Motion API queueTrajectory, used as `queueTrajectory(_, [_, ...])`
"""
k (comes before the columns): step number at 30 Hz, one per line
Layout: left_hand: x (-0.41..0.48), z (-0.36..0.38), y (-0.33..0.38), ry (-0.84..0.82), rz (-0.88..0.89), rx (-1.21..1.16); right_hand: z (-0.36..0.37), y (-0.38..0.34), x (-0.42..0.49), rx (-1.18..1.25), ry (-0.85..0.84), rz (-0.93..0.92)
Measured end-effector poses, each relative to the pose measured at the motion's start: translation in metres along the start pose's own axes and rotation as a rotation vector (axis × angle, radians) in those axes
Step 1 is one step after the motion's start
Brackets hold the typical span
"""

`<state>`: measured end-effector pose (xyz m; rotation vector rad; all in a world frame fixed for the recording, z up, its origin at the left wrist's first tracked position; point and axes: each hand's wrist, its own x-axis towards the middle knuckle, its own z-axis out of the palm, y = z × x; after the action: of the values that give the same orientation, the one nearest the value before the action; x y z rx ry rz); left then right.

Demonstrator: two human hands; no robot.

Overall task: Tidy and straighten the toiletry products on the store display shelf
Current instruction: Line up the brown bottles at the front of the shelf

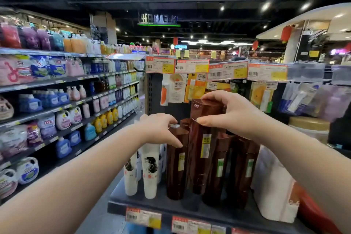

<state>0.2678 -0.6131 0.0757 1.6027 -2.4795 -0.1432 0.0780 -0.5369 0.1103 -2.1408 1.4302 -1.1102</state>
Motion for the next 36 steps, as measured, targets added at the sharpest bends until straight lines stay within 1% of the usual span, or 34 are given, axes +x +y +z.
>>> queueTrajectory(2, [0.007, 0.005, 0.003, -0.076, 0.014, -0.015, 0.0, 0.003, -0.002, -0.016, -0.009, -0.011])
queueTrajectory(3, [0.009, 0.007, 0.005, -0.085, 0.022, -0.01, 0.001, 0.004, -0.002, -0.013, -0.011, -0.016])
queueTrajectory(7, [0.016, 0.011, 0.011, -0.03, 0.069, -0.072, 0.002, 0.01, -0.003, 0.013, -0.02, -0.01])
queueTrajectory(19, [0.032, 0.018, 0.02, -0.017, 0.152, -0.249, 0.016, 0.023, 0.001, -0.054, -0.094, -0.006])
queueTrajectory(22, [0.032, 0.017, 0.015, -0.044, 0.164, -0.275, 0.026, 0.025, 0.005, -0.076, -0.129, -0.004])
queueTrajectory(25, [0.031, 0.013, 0.01, -0.104, 0.169, -0.27, 0.039, 0.027, 0.008, -0.118, -0.164, -0.007])
queueTrajectory(27, [0.029, 0.011, 0.007, -0.115, 0.189, -0.239, 0.045, 0.028, 0.01, -0.124, -0.18, -0.007])
queueTrajectory(31, [0.03, 0.016, 0.001, -0.095, 0.16, -0.237, 0.047, 0.032, 0.012, -0.153, -0.191, 0.003])
queueTrajectory(36, [0.036, 0.021, 0.002, -0.068, 0.141, -0.166, 0.044, 0.033, 0.012, -0.176, -0.2, 0.006])
